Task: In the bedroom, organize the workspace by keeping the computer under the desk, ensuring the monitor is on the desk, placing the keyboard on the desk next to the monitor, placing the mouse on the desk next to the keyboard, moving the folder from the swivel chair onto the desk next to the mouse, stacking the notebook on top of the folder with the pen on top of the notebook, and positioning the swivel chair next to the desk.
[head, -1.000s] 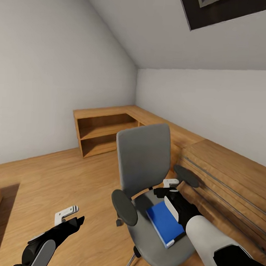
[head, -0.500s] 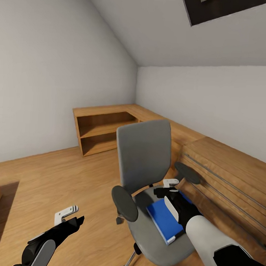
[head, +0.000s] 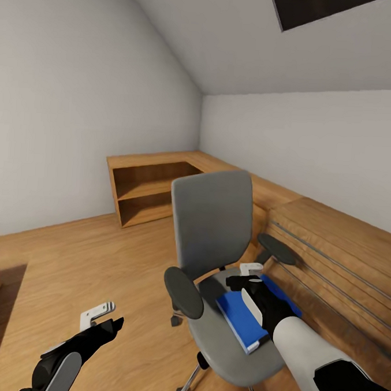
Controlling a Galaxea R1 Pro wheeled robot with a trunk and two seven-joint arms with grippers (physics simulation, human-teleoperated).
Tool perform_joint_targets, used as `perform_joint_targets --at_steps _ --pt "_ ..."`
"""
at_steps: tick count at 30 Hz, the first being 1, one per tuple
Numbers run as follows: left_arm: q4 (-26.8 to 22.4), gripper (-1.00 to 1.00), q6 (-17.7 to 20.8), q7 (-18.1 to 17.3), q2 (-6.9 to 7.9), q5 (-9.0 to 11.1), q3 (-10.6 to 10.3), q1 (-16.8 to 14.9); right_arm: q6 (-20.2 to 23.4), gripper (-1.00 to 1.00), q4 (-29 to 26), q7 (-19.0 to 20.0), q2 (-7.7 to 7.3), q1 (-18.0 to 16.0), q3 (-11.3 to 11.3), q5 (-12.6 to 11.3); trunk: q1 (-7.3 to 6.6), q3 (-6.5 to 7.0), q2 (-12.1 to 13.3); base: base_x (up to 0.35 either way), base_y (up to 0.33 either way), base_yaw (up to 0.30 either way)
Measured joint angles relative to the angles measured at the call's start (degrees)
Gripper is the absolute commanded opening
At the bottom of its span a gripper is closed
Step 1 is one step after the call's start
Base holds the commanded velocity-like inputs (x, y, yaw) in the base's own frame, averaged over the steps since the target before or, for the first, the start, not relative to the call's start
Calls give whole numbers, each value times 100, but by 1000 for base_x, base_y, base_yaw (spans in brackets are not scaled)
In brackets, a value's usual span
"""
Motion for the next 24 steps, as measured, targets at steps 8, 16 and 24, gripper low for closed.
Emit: perform_joint_targets --at_steps 8,16,24 --pt "1 100 -1 0 0 -7 2 0 0 100 0 0 0 0 4 0 176 -144 -321 0 0 0" --pt "1 100 -6 0 0 -9 -2 0 0 100 0 0 0 0 5 0 352 -287 -642 0 0 0" --pt "0 100 -3 0 0 -9 -4 0 0 100 0 0 0 0 5 0 527 -431 -963 0 0 0"
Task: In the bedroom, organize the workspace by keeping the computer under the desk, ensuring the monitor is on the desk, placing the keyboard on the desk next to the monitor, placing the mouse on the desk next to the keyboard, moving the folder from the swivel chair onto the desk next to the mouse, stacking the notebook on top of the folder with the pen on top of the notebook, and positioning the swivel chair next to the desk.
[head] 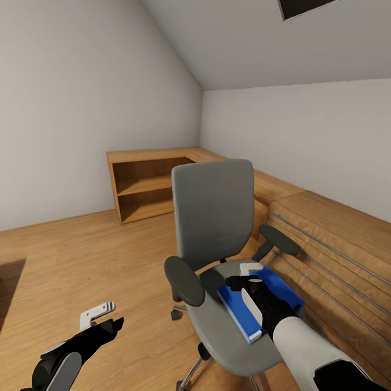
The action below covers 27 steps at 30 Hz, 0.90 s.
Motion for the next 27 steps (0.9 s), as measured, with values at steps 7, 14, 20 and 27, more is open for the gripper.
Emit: perform_joint_targets --at_steps 7,14,20,27 --pt "0 100 2 0 0 0 0 0 0 100 0 0 0 0 2 0 154 -126 -281 0 0 0" --pt "12 100 14 -20 0 6 -5 0 0 100 0 0 0 0 4 1 176 -144 -322 0 0 0" --pt "23 100 9 -26 0 3 -9 0 0 100 0 0 0 0 4 1 177 -144 -322 -23 0 0" --pt "26 100 10 -32 0 0 -8 0 0 100 -4 -1 0 -2 1 16 177 -144 -322 -155 0 0"
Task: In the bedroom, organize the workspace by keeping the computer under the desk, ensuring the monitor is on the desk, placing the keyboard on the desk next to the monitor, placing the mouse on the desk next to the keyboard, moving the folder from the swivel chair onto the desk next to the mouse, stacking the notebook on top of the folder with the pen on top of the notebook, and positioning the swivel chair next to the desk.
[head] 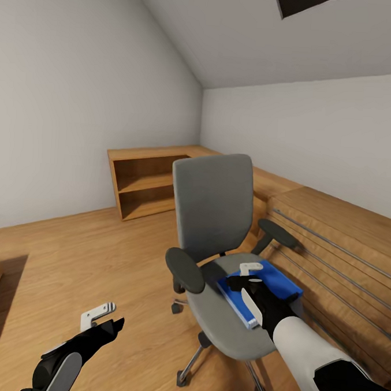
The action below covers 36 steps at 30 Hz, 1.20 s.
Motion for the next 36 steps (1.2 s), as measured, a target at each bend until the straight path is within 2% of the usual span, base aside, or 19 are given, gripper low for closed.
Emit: perform_joint_targets --at_steps 12,17,36 --pt "1 100 7 5 0 0 6 0 0 100 0 -1 0 0 0 3 -1 0 0 -8 0 0" --pt "0 100 2 10 0 0 7 0 0 100 4 0 0 1 3 -15 -110 89 199 0 0 0" --pt "9 100 1 6 0 6 8 0 0 100 4 1 0 2 3 -15 -111 89 200 52 0 0"
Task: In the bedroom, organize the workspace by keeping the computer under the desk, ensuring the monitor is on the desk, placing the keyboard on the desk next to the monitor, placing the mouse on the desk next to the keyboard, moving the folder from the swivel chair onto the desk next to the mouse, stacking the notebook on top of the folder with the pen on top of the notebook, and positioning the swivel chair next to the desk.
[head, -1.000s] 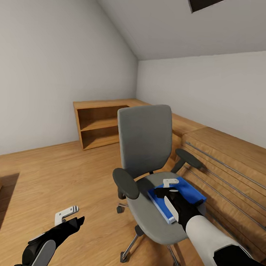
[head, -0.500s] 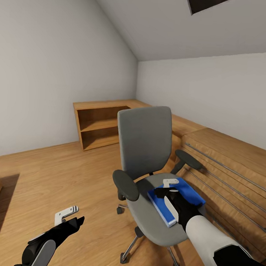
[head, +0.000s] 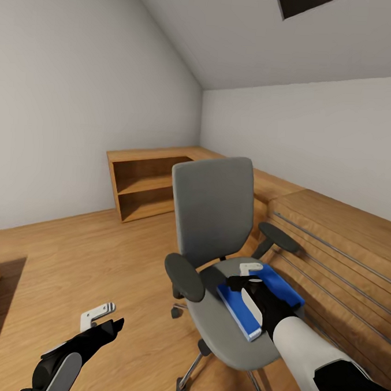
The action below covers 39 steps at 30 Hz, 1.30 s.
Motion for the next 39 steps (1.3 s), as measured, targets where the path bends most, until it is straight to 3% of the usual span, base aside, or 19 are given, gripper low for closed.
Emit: perform_joint_targets --at_steps 25,35,39 --pt "0 100 2 13 -2 26 -1 0 0 100 0 -3 3 0 0 0 0 0 0 103 0 0" --pt "-7 100 -4 26 -9 21 -17 0 0 100 0 0 6 0 0 -1 220 -179 -400 1 0 0" --pt "0 100 0 23 -12 20 -18 0 0 100 -1 -2 8 0 2 5 242 -197 -440 0 0 0"
